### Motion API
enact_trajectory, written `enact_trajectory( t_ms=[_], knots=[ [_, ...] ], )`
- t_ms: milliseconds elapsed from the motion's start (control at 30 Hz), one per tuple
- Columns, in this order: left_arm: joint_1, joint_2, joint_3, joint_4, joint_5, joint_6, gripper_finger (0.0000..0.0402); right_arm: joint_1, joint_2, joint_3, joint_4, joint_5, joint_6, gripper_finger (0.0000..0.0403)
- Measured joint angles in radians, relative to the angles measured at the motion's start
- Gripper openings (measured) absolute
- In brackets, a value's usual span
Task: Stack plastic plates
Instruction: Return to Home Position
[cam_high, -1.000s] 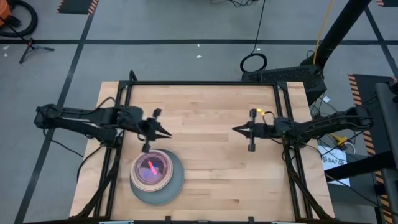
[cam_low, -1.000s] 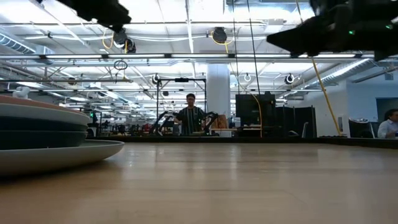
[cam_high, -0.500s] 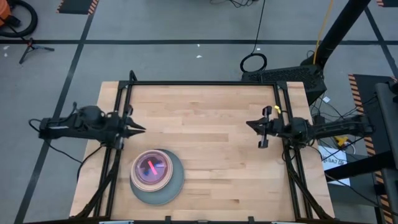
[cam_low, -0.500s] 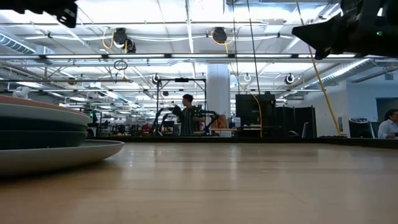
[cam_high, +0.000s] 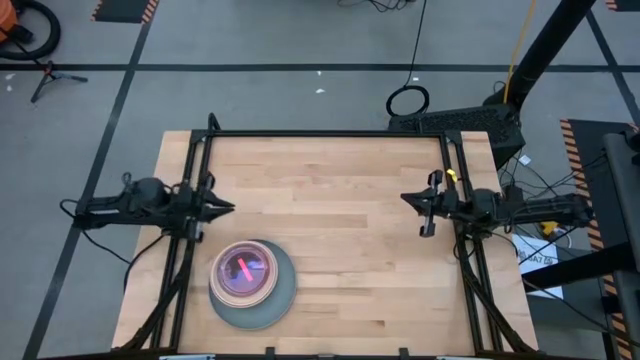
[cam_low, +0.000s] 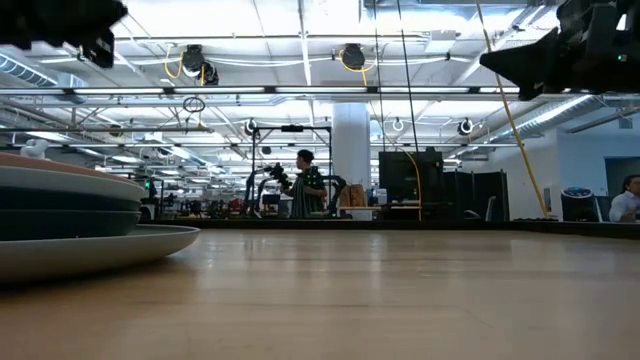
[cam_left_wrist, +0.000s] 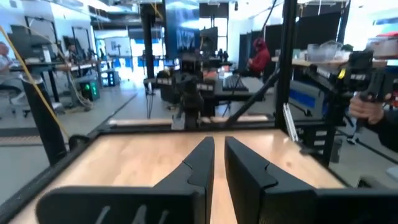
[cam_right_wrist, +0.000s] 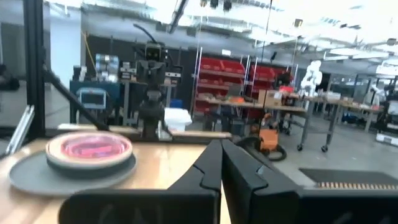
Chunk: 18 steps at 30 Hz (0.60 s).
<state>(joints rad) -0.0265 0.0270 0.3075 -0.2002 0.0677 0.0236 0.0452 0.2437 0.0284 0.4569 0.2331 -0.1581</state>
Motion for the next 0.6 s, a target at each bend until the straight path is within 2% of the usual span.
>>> enact_trajectory(
  t_ms=[200,400,600],
  knots=[
    [0.0,0.0,-0.149,0.143,0.02,-0.006,0.0046,0.0,-0.064,0.0,-0.126,-0.015,0.034,0.0],
    [0.0,0.0,-0.29,0.333,0.082,-0.024,0.0046,0.0,-0.067,-0.002,-0.102,-0.066,0.024,0.0],
    [-0.028,0.005,-0.298,0.295,0.121,-0.071,0.0046,0.005,-0.115,-0.002,-0.008,-0.11,0.006,0.0]
  ],
)
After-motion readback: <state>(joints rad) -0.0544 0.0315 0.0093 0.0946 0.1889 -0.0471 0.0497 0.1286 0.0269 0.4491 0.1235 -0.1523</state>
